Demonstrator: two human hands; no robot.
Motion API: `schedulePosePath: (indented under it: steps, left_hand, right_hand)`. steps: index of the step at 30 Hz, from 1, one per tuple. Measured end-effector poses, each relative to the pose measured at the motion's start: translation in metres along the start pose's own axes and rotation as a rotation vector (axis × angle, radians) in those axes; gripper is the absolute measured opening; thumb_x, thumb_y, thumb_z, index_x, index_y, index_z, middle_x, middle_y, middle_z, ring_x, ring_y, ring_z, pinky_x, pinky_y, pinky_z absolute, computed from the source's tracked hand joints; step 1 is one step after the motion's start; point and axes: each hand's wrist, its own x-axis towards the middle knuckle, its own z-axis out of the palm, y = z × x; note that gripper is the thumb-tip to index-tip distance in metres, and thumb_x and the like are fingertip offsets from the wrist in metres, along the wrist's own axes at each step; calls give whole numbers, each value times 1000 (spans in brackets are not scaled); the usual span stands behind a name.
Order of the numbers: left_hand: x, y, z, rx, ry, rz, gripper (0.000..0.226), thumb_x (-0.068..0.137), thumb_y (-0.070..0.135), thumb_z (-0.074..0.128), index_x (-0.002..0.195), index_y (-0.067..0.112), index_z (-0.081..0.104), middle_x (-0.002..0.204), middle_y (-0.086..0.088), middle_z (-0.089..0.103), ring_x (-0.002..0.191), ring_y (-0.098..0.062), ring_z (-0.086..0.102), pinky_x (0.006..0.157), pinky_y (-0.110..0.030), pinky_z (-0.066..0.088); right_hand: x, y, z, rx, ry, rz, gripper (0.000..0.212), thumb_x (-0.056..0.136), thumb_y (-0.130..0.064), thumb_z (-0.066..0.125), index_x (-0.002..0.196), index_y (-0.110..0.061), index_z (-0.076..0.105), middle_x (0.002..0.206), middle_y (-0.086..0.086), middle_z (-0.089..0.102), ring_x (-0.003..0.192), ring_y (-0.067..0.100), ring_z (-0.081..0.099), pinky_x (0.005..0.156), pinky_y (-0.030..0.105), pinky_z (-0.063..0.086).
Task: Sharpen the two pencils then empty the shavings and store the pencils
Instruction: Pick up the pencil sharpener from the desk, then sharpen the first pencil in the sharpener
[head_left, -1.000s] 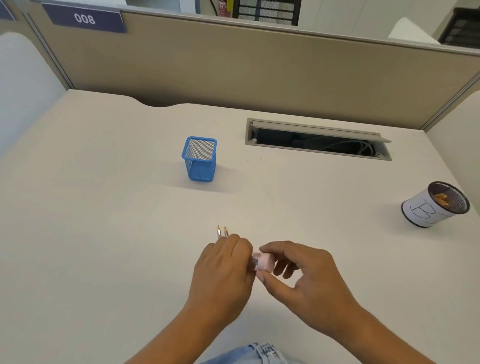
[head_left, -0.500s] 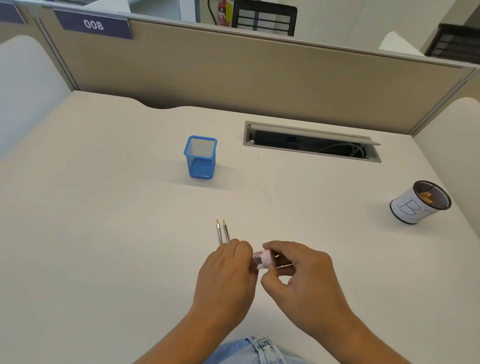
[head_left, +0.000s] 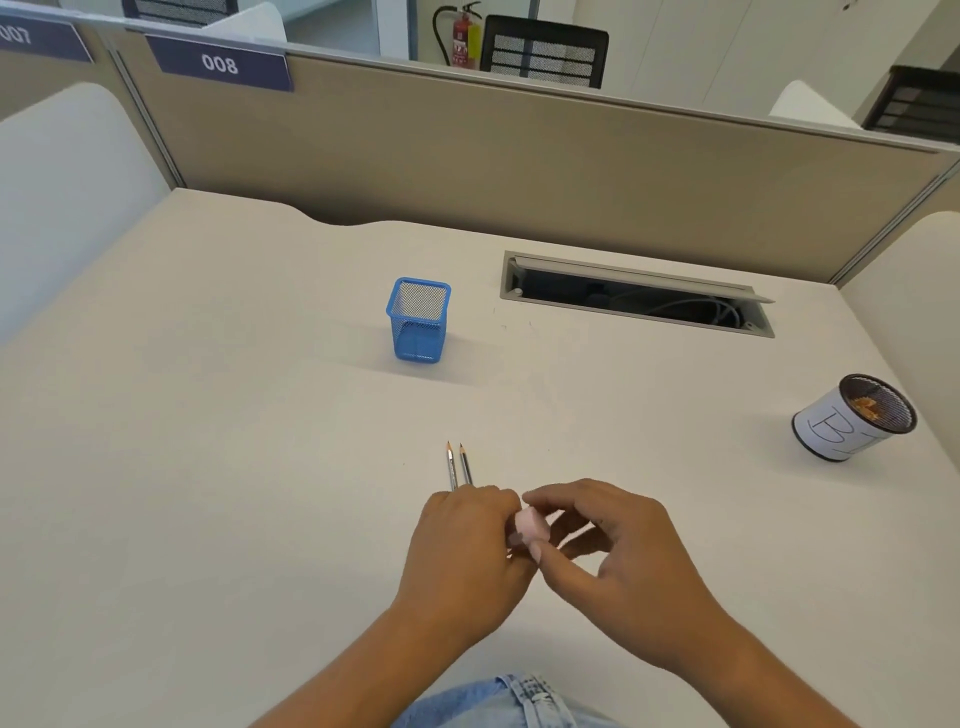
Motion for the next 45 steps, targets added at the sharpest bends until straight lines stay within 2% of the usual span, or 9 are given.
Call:
schedulePosePath:
  steps: [4, 7, 14, 18, 23, 30, 34, 38, 45]
  left_hand:
    - [2, -2, -3, -14, -31, -48, 18, 81, 43, 58, 86, 27, 66, 78, 11, 71, 72, -9, 62, 66, -24, 52]
    - [1, 2, -4, 85, 30, -9, 17, 84, 44, 55, 76, 31, 48, 70, 13, 56, 65, -9, 53, 55, -16, 35]
    - [2, 2, 1, 115, -7, -66, 26, 83, 48, 54, 74, 24, 49, 61, 8, 46, 63, -15, 52, 58, -27, 44]
    - [5, -6, 0, 66, 31, -11, 25, 84, 53, 57, 81, 28, 52, 69, 12, 50, 64, -11, 52, 58, -23, 42]
    - [3, -20, 6, -125, 57, -23, 18, 89, 48, 57, 84, 34, 46, 69, 16, 49, 61, -7, 47, 55, -21, 41]
    - [-4, -41, 11, -244, 20, -66, 29, 84, 63, 41, 92, 35, 43, 73, 9, 52, 66, -13, 47, 57, -25, 41]
    - [-13, -60, 11, -254, -7, -107, 25, 84, 57, 31, 92, 35, 40, 72, 10, 48, 64, -10, 43, 56, -25, 37]
    - [-20, -71, 14, -253, 8, -162, 25, 82, 55, 33, 93, 34, 42, 77, 9, 50, 68, -14, 48, 56, -26, 41]
    - [-29, -83, 17, -300, 15, -235, 15, 86, 49, 40, 94, 38, 46, 86, 15, 53, 75, -14, 51, 62, -28, 46]
  right_hand:
    - [1, 2, 2, -54, 56, -119, 20, 85, -10, 74, 100, -23, 76, 90, -15, 75, 82, 9, 73, 70, 20, 60]
    - [1, 6, 5, -86, 126, -108, 19, 82, -9, 75, 97, -19, 75, 85, -16, 75, 76, 6, 73, 68, 20, 60]
    - [4, 8, 5, -326, 108, -190, 27, 79, -20, 59, 101, -17, 75, 87, -10, 76, 70, 3, 67, 67, 18, 58]
    - [11, 13, 0, -75, 206, 41, 16, 86, -17, 64, 91, -24, 78, 76, -13, 76, 69, 10, 70, 61, 19, 56]
    - [25, 15, -2, 209, 150, 242, 24, 93, -6, 60, 87, -25, 74, 69, 1, 73, 55, 12, 67, 54, 20, 54]
    - [57, 36, 11, 369, 104, 432, 22, 99, -23, 54, 94, -13, 73, 71, 9, 73, 57, 16, 66, 57, 29, 55]
    - [79, 70, 29, 105, 36, 492, 9, 92, -23, 63, 89, -18, 70, 74, 3, 75, 62, 15, 68, 67, 37, 58]
    - [98, 92, 55, -207, -91, 435, 9, 84, -25, 69, 92, -24, 69, 72, -9, 68, 70, 12, 64, 72, 33, 57]
    - [123, 94, 88, -318, -140, 401, 27, 74, -30, 73, 88, -20, 53, 74, -4, 67, 66, 18, 63, 56, 33, 52]
